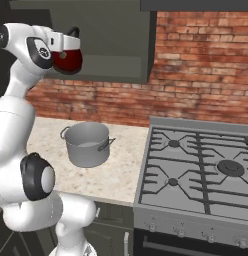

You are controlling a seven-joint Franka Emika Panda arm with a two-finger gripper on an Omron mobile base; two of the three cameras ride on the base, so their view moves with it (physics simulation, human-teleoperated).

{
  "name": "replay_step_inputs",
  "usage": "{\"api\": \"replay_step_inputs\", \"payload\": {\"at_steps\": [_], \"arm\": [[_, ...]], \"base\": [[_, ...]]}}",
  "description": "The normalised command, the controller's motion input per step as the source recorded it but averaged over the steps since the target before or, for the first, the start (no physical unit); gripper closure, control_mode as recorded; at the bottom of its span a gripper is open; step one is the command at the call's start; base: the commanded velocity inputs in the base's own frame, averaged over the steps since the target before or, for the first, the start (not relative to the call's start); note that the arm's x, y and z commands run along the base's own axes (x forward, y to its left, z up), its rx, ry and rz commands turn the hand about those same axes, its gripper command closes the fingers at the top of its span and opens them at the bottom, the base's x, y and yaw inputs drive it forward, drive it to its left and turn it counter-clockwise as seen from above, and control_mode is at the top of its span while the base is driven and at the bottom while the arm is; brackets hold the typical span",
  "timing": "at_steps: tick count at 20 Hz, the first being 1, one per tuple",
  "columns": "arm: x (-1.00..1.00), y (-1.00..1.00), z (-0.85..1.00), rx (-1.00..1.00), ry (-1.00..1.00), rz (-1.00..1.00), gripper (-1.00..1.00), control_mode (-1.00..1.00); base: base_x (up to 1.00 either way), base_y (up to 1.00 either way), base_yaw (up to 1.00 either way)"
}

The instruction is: Pick the kettle from the cabinet and place it on a stove burner. Then pick the pot from the counter and place it on another stove burner. Finally, turn both burners on.

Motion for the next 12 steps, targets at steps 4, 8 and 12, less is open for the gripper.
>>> {"api": "replay_step_inputs", "payload": {"at_steps": [4, 8, 12], "arm": [[-0.56, -0.26, -0.01, 0.0, 0.0, 0.0, 1.0, -1.0], [-0.56, -0.27, -0.02, 0.0, 0.0, 0.0, 1.0, -1.0], [-0.56, -0.26, -0.04, 0.0, 0.0, 0.0, 1.0, -1.0]], "base": [[0.0, 0.0, 0.0], [0.0, 0.0, 0.0], [0.0, 0.0, 0.0]]}}
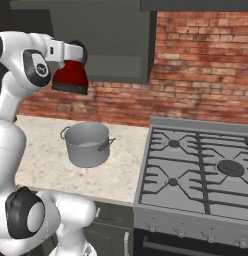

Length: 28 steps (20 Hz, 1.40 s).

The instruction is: Pick the kettle from the cabinet and place it on a stove burner. Then pick the pot from the counter and place it on another stove burner. Finally, turn both burners on.

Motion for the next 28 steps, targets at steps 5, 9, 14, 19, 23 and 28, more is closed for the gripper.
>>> {"api": "replay_step_inputs", "payload": {"at_steps": [5, 9, 14, 19, 23, 28], "arm": [[-0.58, -0.24, -0.08, 0.0, 0.0, -0.01, 1.0, -1.0], [-0.56, -0.23, -0.13, 0.0, 0.0, -0.01, 1.0, -1.0], [-0.52, -0.22, -0.17, 0.0, 0.0, -0.01, 1.0, -1.0], [-0.55, -0.2, -0.19, 0.0, 0.0, -0.02, 1.0, -1.0], [-0.52, -0.18, -0.23, 0.0, 0.0, -0.02, 1.0, -1.0], [-0.48, -0.14, -0.24, 0.0, 0.01, -0.02, 1.0, -1.0]], "base": [[0.0, 0.0, 0.0], [0.0, 0.0, 0.0], [0.0, 0.0, 0.0], [0.0, 0.0, 0.0], [0.0, 0.0, 0.0], [0.0, 0.0, 0.0]]}}
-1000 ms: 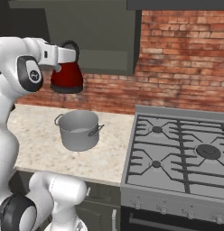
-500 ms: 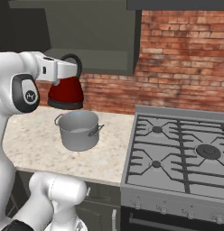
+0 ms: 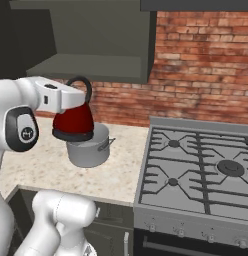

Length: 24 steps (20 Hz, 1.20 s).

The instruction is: Pick the kettle from the cabinet and place it on a stove burner. Then pick the pot from the counter and place it on another stove burner. Finally, turn both burners on.

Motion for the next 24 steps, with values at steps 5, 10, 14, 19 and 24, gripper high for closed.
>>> {"api": "replay_step_inputs", "payload": {"at_steps": [5, 10, 14, 19, 24], "arm": [[-0.46, -0.09, -0.21, 0.0, 0.02, -0.02, 1.0, -1.0], [-0.25, -0.01, -0.13, 0.0, 0.03, 0.0, 1.0, -1.0], [0.0, 0.0, 0.0, 0.0, -0.01, 0.0, 1.0, -1.0], [-0.18, 0.0, 0.0, 0.0, -0.06, 0.0, 1.0, 1.0], [0.0, 0.0, 0.0, 0.0, 0.0, 0.0, 1.0, 1.0]], "base": [[0.0, 0.0, 0.0], [0.0, 0.0, 0.0], [0.0, 0.0, 0.0], [-0.08, -0.01, 0.0], [-0.35, -0.11, -0.02]]}}
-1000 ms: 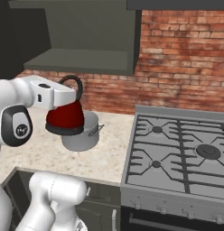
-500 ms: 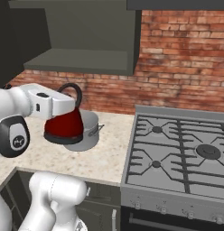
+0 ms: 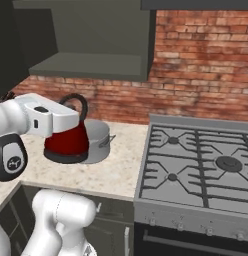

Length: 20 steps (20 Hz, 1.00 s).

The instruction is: Pick the kettle from the cabinet and place it on a stove burner. Then pick the pot from the counter and place it on another stove burner. Finally, turn both burners on.

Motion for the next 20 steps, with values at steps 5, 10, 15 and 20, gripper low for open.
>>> {"api": "replay_step_inputs", "payload": {"at_steps": [5, 10, 15, 20], "arm": [[0.0, 0.0, 0.0, 0.0, 0.0, 0.0, 1.0, 1.0], [0.0, 0.0, 0.0, 0.0, 0.0, 0.0, 1.0, 1.0], [0.0, 0.0, 0.0, 0.0, 0.0, 0.0, 1.0, 1.0], [0.0, 0.0, 0.0, 0.0, 0.0, 0.0, 1.0, 1.0]], "base": [[-0.22, -0.26, -0.02], [-0.09, -0.37, -0.01], [-0.16, -0.44, 0.0], [-0.58, -0.51, -0.05]]}}
